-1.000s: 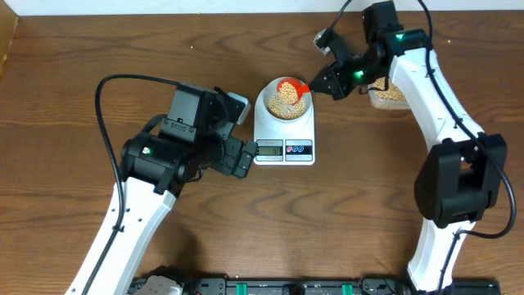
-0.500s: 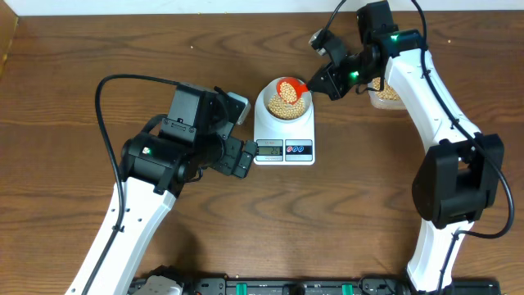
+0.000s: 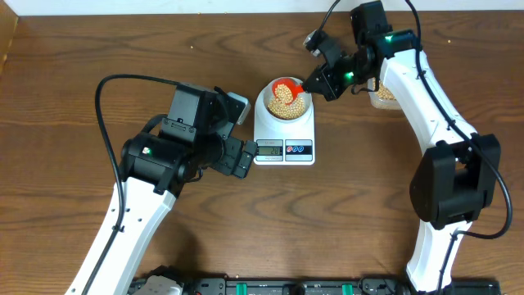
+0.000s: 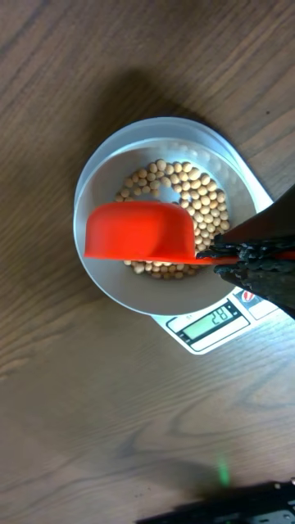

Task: Scoop item into bowl and weigh 50g on scale
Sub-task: 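Tilt the red scoop over the white bowl to pour soybeans, then carry the empty red scoop back right to the soybean tub, then dip the red scoop into the soybeans and scoop a small amount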

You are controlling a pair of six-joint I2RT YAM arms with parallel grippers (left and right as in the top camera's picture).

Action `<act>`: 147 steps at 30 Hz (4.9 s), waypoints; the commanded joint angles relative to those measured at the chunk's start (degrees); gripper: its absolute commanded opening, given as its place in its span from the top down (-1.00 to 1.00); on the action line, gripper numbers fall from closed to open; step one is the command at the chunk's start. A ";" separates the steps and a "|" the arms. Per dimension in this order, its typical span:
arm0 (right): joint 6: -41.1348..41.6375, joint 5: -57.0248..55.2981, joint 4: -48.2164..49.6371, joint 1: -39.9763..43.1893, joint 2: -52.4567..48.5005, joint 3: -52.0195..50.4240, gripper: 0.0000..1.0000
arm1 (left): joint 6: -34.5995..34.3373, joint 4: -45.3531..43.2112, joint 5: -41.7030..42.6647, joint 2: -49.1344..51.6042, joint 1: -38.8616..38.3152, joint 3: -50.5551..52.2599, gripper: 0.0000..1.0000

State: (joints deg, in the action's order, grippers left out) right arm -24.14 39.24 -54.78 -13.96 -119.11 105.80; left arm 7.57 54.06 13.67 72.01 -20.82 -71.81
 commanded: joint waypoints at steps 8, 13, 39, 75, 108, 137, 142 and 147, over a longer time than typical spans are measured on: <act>-0.81 -4.61 -0.04 -0.42 4.39 1.46 0.98 | 0.55 0.33 0.68 0.33 0.24 0.07 -0.90; -1.20 -5.16 0.15 -0.48 4.46 1.46 0.98 | 0.55 0.33 0.68 0.33 0.24 0.07 -0.90; -2.64 -23.30 2.43 -8.74 9.05 1.46 0.98 | 0.55 0.33 0.68 0.33 0.24 0.07 -0.90; 0.42 -21.29 -1.07 -10.25 14.58 3.78 0.98 | 0.55 0.33 0.68 0.33 0.24 0.07 -0.89; 29.18 -50.90 -19.04 13.35 14.32 2.36 0.98 | 0.55 0.33 0.68 0.33 0.24 0.07 -0.89; 23.63 -43.28 -4.17 12.02 0.31 2.34 0.98 | 0.55 0.33 0.68 0.33 0.24 0.07 -0.89; 23.61 -40.79 -3.85 12.02 0.15 2.34 0.98 | 0.55 0.33 0.68 0.33 0.24 0.07 -0.89; 23.63 -37.94 -3.26 12.04 0.15 2.34 0.98 | 0.55 0.33 0.68 0.33 0.24 0.07 -0.89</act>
State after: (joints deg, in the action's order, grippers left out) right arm 0.16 -2.04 -58.54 -1.67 -118.56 108.18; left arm 7.55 54.06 13.67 72.01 -20.82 -71.81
